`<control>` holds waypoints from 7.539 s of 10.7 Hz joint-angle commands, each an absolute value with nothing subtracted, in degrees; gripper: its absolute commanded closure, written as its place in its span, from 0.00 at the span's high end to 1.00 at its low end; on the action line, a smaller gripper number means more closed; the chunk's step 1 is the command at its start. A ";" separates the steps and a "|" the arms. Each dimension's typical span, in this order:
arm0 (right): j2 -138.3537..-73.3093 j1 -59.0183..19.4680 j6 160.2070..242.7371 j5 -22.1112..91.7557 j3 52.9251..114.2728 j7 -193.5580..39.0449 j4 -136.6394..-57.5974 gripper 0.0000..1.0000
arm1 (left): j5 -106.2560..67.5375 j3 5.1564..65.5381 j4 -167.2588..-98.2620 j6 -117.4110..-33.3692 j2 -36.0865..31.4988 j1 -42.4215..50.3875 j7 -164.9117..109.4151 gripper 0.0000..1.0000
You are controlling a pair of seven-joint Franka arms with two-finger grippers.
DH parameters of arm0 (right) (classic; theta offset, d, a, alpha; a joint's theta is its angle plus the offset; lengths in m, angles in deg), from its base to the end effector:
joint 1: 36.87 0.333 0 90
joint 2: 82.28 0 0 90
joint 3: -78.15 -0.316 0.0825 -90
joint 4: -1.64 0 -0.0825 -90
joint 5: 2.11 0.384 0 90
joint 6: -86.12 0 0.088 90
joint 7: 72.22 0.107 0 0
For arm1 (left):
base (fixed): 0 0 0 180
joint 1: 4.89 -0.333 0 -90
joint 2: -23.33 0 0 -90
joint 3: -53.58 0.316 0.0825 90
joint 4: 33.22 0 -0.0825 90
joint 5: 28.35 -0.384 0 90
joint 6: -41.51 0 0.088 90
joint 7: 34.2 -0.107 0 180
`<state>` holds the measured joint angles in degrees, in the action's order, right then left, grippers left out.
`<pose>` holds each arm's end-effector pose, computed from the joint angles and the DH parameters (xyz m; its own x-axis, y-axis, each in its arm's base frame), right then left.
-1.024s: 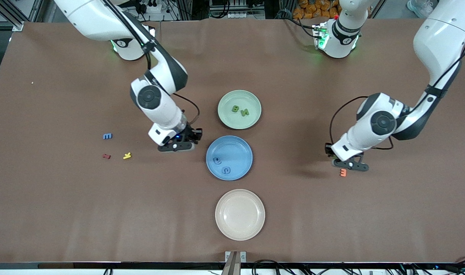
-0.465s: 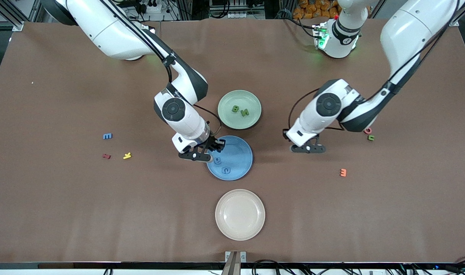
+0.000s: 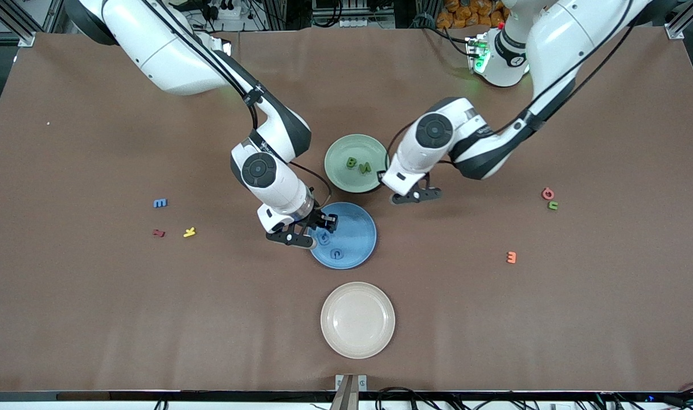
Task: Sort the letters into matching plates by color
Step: 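Carry P with the left gripper while the right gripper drops x onto blue plate, then release P onto green plate with the left gripper while the right gripper withdraws, then reach the right gripper to blue E while the left gripper reaches green letter, then grasp blue E with the right gripper while the left gripper grasps green u, then carry E to the blue plate with the right gripper and release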
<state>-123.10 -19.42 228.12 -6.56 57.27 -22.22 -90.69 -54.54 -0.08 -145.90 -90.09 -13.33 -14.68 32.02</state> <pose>0.5824 0.4105 0.2497 0.9685 -0.2488 -0.0097 -0.2426 -0.9342 -0.2616 0.4628 -0.3946 0.2597 0.9769 0.1609 -0.1409 0.1744 -0.9806 0.0896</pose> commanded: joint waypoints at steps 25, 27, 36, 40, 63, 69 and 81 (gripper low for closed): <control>-106.55 -49.18 212.84 -3.18 74.37 -9.12 -104.59 1.00 | -54.28 14.12 -137.90 -80.17 -9.90 -0.57 29.58 1.00; -102.60 -50.23 219.75 -2.38 74.37 -9.03 -113.44 1.00 | -53.84 15.00 -138.51 -77.15 -9.37 -4.34 19.54 1.00; -100.21 -49.18 237.73 -1.06 74.28 -2.09 -130.98 1.00 | -43.76 30.36 -144.40 -76.09 1.25 -4.89 -4.90 1.00; -99.16 -48.83 237.82 -0.97 74.11 -1.74 -133.97 1.00 | -40.67 36.78 -146.33 -76.53 4.34 -4.89 -19.57 1.00; -100.65 -48.91 239.48 -1.06 73.58 -7.36 -137.75 0.32 | -30.05 59.91 -170.42 -110.63 8.13 -5.68 -62.06 1.00; -99.95 -48.91 238.87 -1.23 73.58 -20.93 -136.09 0.13 | -21.41 60.09 -169.63 -116.50 4.00 -4.72 -61.97 0.97; -105.04 -34.08 221.73 -4.30 66.99 -53.68 -108.67 0.06 | -21.85 61.67 -170.33 -117.57 3.47 -5.51 -64.52 0.72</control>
